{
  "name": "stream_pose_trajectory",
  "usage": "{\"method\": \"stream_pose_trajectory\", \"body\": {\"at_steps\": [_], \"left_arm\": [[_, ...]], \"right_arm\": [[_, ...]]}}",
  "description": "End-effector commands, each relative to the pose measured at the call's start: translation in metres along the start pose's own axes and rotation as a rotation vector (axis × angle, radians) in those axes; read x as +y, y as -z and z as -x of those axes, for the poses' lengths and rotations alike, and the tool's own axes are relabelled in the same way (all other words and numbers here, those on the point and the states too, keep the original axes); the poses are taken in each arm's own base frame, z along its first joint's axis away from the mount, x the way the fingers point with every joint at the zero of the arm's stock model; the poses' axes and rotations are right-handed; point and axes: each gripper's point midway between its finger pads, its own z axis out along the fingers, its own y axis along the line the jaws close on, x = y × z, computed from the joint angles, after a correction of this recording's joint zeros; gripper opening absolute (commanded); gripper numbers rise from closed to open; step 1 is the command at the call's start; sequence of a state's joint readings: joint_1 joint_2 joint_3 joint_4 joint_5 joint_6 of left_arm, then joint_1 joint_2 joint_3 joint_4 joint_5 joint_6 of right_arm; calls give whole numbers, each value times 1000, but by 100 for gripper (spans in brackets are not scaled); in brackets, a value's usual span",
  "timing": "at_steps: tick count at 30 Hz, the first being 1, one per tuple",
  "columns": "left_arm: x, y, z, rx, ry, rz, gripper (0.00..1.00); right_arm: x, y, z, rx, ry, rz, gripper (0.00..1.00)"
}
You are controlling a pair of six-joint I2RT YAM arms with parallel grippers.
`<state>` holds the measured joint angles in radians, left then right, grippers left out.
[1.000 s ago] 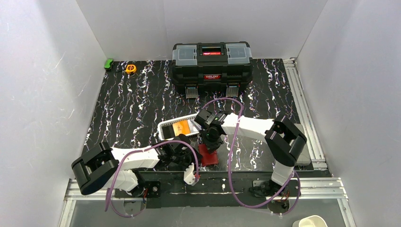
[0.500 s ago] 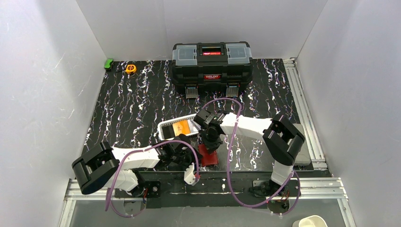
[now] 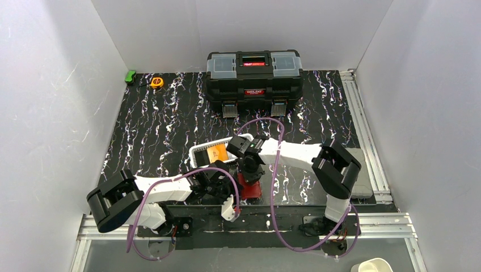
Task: Put the credit cards into the card holder
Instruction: Close the card holder at the center of the board.
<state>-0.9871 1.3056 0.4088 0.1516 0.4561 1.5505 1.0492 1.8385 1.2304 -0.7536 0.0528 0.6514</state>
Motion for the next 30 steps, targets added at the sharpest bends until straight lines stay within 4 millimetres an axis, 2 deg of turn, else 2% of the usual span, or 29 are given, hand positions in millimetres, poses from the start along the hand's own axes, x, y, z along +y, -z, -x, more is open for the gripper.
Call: {"method": "stream_pose_trajectory", "body": {"at_steps": [1, 14, 23, 30], "left_arm": [[-53, -4, -2, 9, 107, -168, 22], [-49, -5, -2, 10, 112, -155, 21], [-44, -7, -3, 13, 111, -149, 21], [-42, -5, -6, 31, 105, -154, 21]], "right_arm": [[-14, -68, -91, 297, 7, -110, 1], [-9, -98, -111, 390, 15, -76, 1], [-5, -112, -114, 442, 53, -59, 1], [5, -94, -94, 343, 52, -37, 48]]}}
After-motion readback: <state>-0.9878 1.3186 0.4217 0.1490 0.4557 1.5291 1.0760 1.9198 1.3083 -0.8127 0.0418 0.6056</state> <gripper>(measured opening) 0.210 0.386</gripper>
